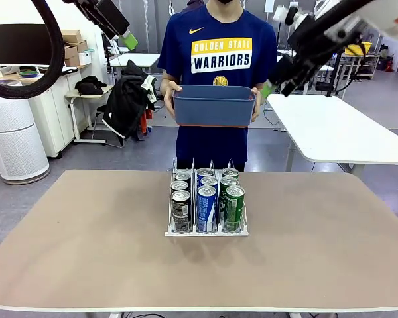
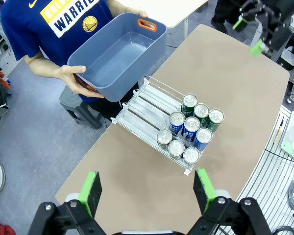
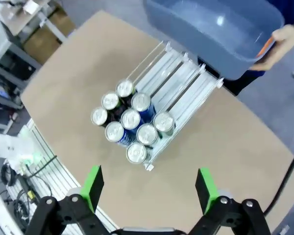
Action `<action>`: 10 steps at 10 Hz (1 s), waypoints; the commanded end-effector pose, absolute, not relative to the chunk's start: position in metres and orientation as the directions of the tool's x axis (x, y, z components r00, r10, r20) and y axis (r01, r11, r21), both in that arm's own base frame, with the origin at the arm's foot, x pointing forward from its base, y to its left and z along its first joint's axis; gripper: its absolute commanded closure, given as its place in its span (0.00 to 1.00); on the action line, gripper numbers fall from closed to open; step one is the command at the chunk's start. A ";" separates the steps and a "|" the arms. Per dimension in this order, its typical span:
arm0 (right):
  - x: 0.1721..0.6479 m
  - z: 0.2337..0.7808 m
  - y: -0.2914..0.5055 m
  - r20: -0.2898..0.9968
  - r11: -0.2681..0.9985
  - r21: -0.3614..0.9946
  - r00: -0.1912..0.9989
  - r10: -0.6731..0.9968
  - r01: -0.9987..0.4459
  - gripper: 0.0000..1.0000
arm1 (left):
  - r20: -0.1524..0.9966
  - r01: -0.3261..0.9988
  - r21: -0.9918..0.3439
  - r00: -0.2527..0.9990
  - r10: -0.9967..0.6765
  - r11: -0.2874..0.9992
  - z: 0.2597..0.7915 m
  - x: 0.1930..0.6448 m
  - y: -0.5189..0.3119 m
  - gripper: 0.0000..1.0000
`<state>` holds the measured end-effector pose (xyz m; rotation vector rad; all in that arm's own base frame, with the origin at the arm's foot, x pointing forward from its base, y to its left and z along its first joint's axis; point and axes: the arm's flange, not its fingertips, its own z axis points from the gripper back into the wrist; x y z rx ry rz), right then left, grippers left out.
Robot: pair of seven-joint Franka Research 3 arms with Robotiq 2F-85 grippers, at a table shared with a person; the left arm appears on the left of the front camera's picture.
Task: Fill the beverage cans into the dispenser.
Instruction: Place the picked Sprite in the line of the Automatic Can Dispenser with the same cans.
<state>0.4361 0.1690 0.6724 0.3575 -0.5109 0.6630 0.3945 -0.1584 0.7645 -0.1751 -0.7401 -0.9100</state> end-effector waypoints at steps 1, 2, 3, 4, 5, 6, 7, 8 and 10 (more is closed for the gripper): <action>0.438 0.694 0.169 0.569 0.749 0.161 0.680 0.462 -0.643 0.00 | 0.650 0.768 0.162 0.390 -0.653 0.619 0.764 0.393 -0.157 0.00; 0.434 0.710 0.167 0.580 0.761 0.146 0.678 0.451 -0.632 0.00 | 0.650 0.768 0.162 0.390 -0.653 0.619 0.764 0.393 -0.157 0.00; 0.433 0.727 0.165 0.589 0.772 0.143 0.680 0.437 -0.620 0.00 | 0.650 0.768 0.162 0.390 -0.653 0.619 0.764 0.393 -0.157 0.00; 0.431 0.742 0.162 0.604 0.781 0.137 0.677 0.421 -0.609 0.00 | 0.650 0.768 0.162 0.390 -0.653 0.619 0.764 0.393 -0.157 0.00; 0.428 0.755 0.159 0.616 0.794 0.136 0.678 0.400 -0.593 0.00 | 0.650 0.768 0.162 0.390 -0.653 0.619 0.764 0.393 -0.157 0.00; 0.427 0.764 0.157 0.625 0.805 0.129 0.678 0.388 -0.579 0.00 | 0.650 0.768 0.162 0.390 -0.653 0.619 0.764 0.393 -0.157 0.00; 0.426 0.772 0.155 0.632 0.813 0.128 0.678 0.375 -0.568 0.00 | 0.650 0.768 0.162 0.390 -0.653 0.619 0.764 0.393 -0.157 0.00; 0.426 0.777 0.154 0.634 0.820 0.122 0.680 0.369 -0.559 0.00 | 0.650 0.768 0.162 0.390 -0.653 0.619 0.764 0.393 -0.157 0.00; 0.427 0.784 0.155 0.652 0.855 0.124 0.691 0.313 -0.504 0.00 | 0.650 0.768 0.162 0.390 -0.653 0.619 0.764 0.393 -0.157 0.00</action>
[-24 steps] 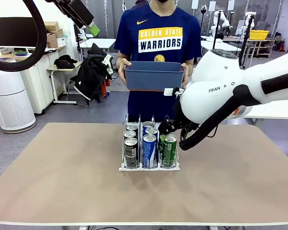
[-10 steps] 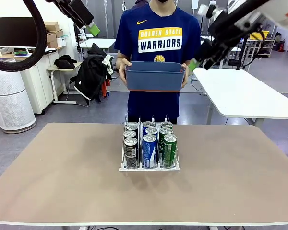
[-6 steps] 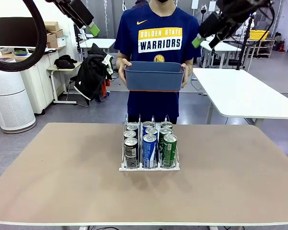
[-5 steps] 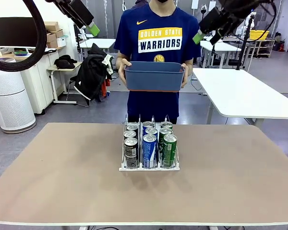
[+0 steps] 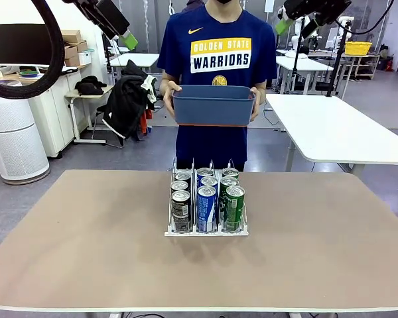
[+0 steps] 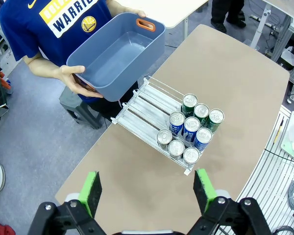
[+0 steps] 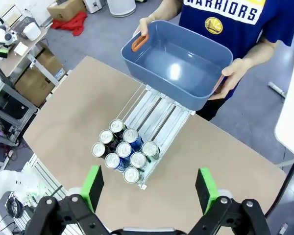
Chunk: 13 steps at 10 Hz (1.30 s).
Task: Fill the beverage cans into the dispenser.
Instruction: Place the picked Sprite in the line of the Automatic Can Dispenser with the same cans.
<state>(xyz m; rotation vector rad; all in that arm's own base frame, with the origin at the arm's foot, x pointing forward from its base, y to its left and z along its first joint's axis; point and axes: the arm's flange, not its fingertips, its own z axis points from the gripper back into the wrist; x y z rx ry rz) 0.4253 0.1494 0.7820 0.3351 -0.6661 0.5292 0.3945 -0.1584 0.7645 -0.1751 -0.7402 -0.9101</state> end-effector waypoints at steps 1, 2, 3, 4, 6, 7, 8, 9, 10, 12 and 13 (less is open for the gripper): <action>0.425 0.779 0.150 0.660 0.804 0.126 0.654 0.369 -0.581 0.00 | 0.650 0.768 0.162 0.390 -0.653 0.619 0.764 0.393 -0.157 0.00; 0.425 0.779 0.150 0.660 0.804 0.126 0.654 0.369 -0.581 0.00 | 0.650 0.768 0.162 0.390 -0.653 0.619 0.764 0.393 -0.157 0.00; 0.425 0.779 0.150 0.660 0.804 0.126 0.654 0.369 -0.581 0.00 | 0.650 0.768 0.162 0.390 -0.653 0.619 0.764 0.393 -0.157 0.00; 0.425 0.779 0.150 0.660 0.804 0.126 0.654 0.369 -0.581 0.00 | 0.650 0.768 0.162 0.390 -0.653 0.619 0.764 0.393 -0.157 0.00; 0.425 0.782 0.150 0.660 0.815 0.123 0.660 0.359 -0.566 0.00 | 0.650 0.768 0.162 0.390 -0.653 0.619 0.764 0.393 -0.157 0.00; 0.423 0.790 0.147 0.656 0.808 0.132 0.661 0.364 -0.575 0.00 | 0.650 0.768 0.162 0.390 -0.653 0.619 0.764 0.393 -0.157 0.00; 0.421 0.795 0.144 0.646 0.794 0.131 0.659 0.386 -0.594 0.00 | 0.650 0.768 0.162 0.390 -0.653 0.619 0.764 0.393 -0.157 0.00; 0.421 0.800 0.140 0.652 0.779 0.143 0.650 0.390 -0.611 0.00 | 0.650 0.768 0.162 0.390 -0.653 0.619 0.764 0.393 -0.157 0.00; 0.418 0.805 0.135 0.651 0.757 0.162 0.645 0.400 -0.633 0.00 | 0.650 0.768 0.162 0.390 -0.653 0.619 0.764 0.393 -0.157 0.00; 0.414 0.819 0.123 0.632 0.725 0.183 0.644 0.430 -0.664 0.00 | 0.650 0.768 0.162 0.390 -0.653 0.619 0.764 0.393 -0.157 0.00; 0.416 0.821 0.121 0.632 0.721 0.174 0.638 0.441 -0.671 0.00 | 0.650 0.768 0.162 0.390 -0.653 0.619 0.764 0.393 -0.157 0.00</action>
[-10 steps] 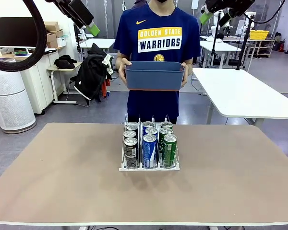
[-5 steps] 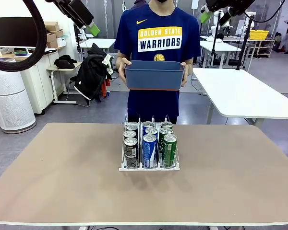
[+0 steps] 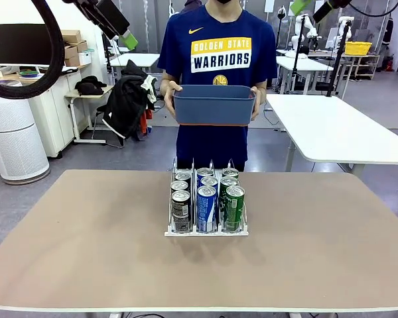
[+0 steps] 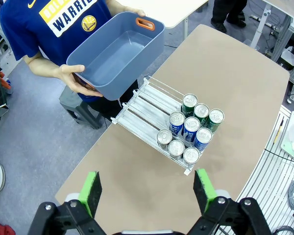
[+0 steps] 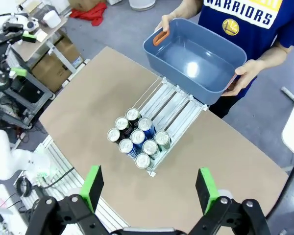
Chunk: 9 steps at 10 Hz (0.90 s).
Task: Fill the beverage cans into the dispenser.
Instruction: Place the picked Sprite in the line of the Automatic Can Dispenser with the same cans.
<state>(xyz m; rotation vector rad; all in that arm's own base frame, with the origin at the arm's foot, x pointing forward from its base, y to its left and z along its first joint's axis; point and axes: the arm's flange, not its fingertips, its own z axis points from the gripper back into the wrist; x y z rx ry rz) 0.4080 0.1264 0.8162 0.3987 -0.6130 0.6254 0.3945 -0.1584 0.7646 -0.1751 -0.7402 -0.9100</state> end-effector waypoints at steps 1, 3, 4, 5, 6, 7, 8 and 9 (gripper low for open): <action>0.419 0.822 0.119 0.639 0.720 0.180 0.636 0.433 -0.671 0.00 | 0.650 0.768 0.162 0.390 -0.653 0.619 0.764 0.393 -0.157 0.00; 0.425 0.819 0.118 0.610 0.718 0.178 0.648 0.457 -0.673 0.00 | 0.650 0.768 0.162 0.390 -0.653 0.619 0.764 0.393 -0.157 0.00; 0.412 0.820 0.121 0.633 0.738 0.167 0.645 0.428 -0.654 0.00 | 0.650 0.768 0.162 0.390 -0.653 0.619 0.764 0.393 -0.157 0.00; 0.412 0.820 0.121 0.633 0.738 0.167 0.645 0.428 -0.654 0.00 | 0.650 0.768 0.162 0.390 -0.653 0.619 0.764 0.393 -0.157 0.00; 0.412 0.820 0.121 0.633 0.738 0.167 0.645 0.428 -0.654 0.00 | 0.650 0.768 0.162 0.390 -0.653 0.619 0.764 0.393 -0.157 0.00; 0.412 0.820 0.121 0.633 0.738 0.167 0.645 0.428 -0.654 0.00 | 0.650 0.768 0.162 0.390 -0.653 0.619 0.764 0.393 -0.157 0.00; 0.412 0.820 0.121 0.633 0.738 0.167 0.645 0.428 -0.654 0.00 | 0.650 0.768 0.162 0.390 -0.653 0.619 0.764 0.393 -0.157 0.00; 0.412 0.820 0.121 0.633 0.738 0.167 0.645 0.428 -0.654 0.00 | 0.650 0.768 0.162 0.390 -0.653 0.619 0.764 0.393 -0.157 0.00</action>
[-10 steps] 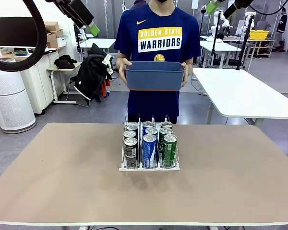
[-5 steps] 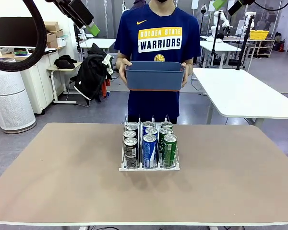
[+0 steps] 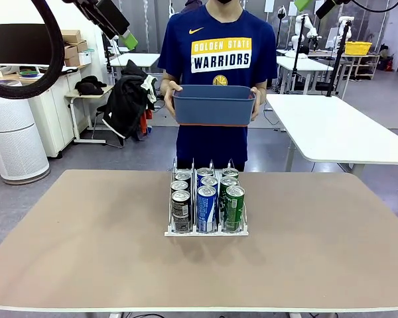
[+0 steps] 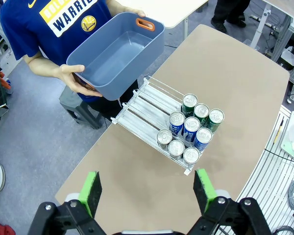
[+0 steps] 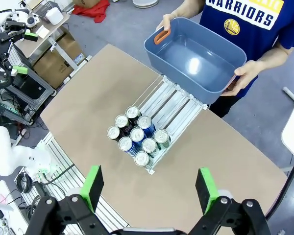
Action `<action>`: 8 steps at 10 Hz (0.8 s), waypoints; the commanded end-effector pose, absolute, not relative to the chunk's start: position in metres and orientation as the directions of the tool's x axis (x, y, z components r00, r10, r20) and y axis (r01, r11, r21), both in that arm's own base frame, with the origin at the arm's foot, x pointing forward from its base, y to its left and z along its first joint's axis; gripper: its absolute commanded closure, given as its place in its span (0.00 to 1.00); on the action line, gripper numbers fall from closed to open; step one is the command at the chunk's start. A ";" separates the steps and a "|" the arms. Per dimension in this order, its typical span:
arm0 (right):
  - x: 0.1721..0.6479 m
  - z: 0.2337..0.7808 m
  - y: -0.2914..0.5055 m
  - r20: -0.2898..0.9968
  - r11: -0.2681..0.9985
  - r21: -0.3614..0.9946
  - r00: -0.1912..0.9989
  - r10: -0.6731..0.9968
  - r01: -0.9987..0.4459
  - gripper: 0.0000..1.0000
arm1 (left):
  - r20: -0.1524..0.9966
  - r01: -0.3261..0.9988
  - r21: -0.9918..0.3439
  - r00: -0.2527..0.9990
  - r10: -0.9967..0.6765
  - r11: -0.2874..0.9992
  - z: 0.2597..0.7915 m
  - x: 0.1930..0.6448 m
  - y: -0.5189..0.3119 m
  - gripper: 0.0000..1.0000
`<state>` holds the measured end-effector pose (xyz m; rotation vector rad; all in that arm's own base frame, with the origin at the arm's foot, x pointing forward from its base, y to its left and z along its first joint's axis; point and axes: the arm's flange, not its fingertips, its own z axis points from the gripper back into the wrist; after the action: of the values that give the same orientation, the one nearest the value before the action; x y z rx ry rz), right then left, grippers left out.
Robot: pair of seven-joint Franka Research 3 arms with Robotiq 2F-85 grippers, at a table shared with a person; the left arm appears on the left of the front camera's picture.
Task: Fill the beverage cans into the dispenser.
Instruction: Place the picked Sprite in the line of the Automatic Can Dispenser with the same cans.
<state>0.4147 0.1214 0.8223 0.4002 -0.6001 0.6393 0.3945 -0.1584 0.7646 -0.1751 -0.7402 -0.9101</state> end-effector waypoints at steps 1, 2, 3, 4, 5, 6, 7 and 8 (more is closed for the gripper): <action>0.412 0.820 0.121 0.633 0.738 0.167 0.645 0.428 -0.654 0.00 | 0.650 0.768 0.162 0.390 -0.653 0.619 0.764 0.393 -0.157 0.00; 0.412 0.820 0.121 0.633 0.738 0.167 0.645 0.428 -0.654 0.00 | 0.650 0.768 0.162 0.390 -0.653 0.619 0.764 0.393 -0.157 0.00; 0.412 0.820 0.121 0.633 0.738 0.167 0.645 0.428 -0.654 0.00 | 0.650 0.768 0.162 0.390 -0.653 0.619 0.764 0.393 -0.157 0.00; 0.412 0.820 0.121 0.633 0.738 0.167 0.645 0.428 -0.654 0.00 | 0.650 0.768 0.162 0.390 -0.653 0.619 0.764 0.393 -0.157 0.00; 0.412 0.820 0.121 0.633 0.738 0.167 0.645 0.428 -0.654 0.00 | 0.650 0.768 0.162 0.390 -0.653 0.619 0.764 0.393 -0.157 0.00; 0.412 0.820 0.121 0.633 0.738 0.167 0.645 0.428 -0.654 0.00 | 0.650 0.768 0.162 0.390 -0.653 0.619 0.764 0.393 -0.157 0.00; 0.412 0.820 0.121 0.633 0.738 0.167 0.645 0.428 -0.654 0.00 | 0.650 0.768 0.162 0.390 -0.653 0.619 0.764 0.393 -0.157 0.00; 0.412 0.820 0.121 0.633 0.738 0.167 0.645 0.428 -0.654 0.00 | 0.650 0.768 0.162 0.390 -0.653 0.619 0.764 0.393 -0.157 0.00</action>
<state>0.4148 0.1212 0.8223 0.4000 -0.6002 0.6386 0.3945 -0.1584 0.7645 -0.1751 -0.7402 -0.9101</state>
